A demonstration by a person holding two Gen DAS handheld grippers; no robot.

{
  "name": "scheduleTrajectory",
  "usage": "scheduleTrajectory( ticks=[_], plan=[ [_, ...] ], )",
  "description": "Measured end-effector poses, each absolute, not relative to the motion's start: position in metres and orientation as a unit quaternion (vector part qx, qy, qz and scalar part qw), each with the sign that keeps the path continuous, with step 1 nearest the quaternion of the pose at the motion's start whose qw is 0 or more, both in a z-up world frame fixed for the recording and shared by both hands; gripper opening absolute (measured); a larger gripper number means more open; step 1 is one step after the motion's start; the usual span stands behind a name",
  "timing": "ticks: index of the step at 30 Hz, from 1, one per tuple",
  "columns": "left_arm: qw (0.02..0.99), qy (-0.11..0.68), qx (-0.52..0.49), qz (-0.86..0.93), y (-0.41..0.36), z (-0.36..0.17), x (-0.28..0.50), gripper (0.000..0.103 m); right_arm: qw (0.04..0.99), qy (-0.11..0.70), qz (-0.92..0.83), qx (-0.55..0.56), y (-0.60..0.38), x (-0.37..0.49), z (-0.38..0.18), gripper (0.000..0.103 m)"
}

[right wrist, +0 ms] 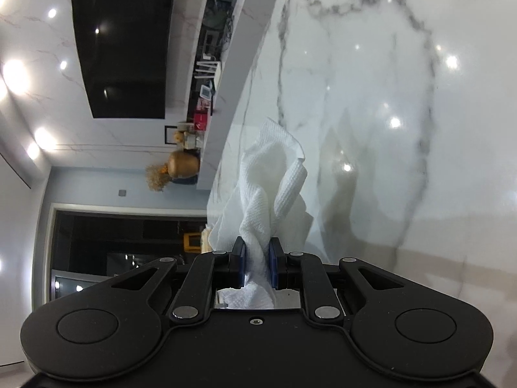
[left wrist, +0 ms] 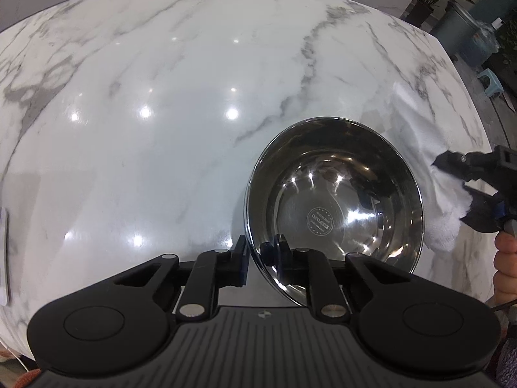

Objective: Clean bowl
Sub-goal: 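Keep wiping the bowl's outer wall with the cloth in the right gripper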

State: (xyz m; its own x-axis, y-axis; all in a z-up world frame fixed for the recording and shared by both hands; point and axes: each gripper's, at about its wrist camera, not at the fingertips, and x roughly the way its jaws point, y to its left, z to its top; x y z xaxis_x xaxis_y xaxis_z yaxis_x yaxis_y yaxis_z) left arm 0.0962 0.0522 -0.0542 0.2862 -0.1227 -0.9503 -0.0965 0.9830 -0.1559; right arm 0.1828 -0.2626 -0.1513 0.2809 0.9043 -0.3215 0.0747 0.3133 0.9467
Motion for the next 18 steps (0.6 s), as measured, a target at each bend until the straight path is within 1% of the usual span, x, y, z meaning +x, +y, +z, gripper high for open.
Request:
scheduleTrajectory(
  ticks=[6,18],
  plan=[
    [0.802,0.593,-0.073,-0.010,0.046,-0.055,0.101,0.015,0.634,0.517,0.316,0.481,-0.262,0.184,-0.154,0.014],
    [0.805,0.586,-0.093,-0.009,0.042,-0.057,0.105,0.015,0.650,0.564,0.268,0.433,-0.260,0.178,-0.168,0.014]
  ],
)
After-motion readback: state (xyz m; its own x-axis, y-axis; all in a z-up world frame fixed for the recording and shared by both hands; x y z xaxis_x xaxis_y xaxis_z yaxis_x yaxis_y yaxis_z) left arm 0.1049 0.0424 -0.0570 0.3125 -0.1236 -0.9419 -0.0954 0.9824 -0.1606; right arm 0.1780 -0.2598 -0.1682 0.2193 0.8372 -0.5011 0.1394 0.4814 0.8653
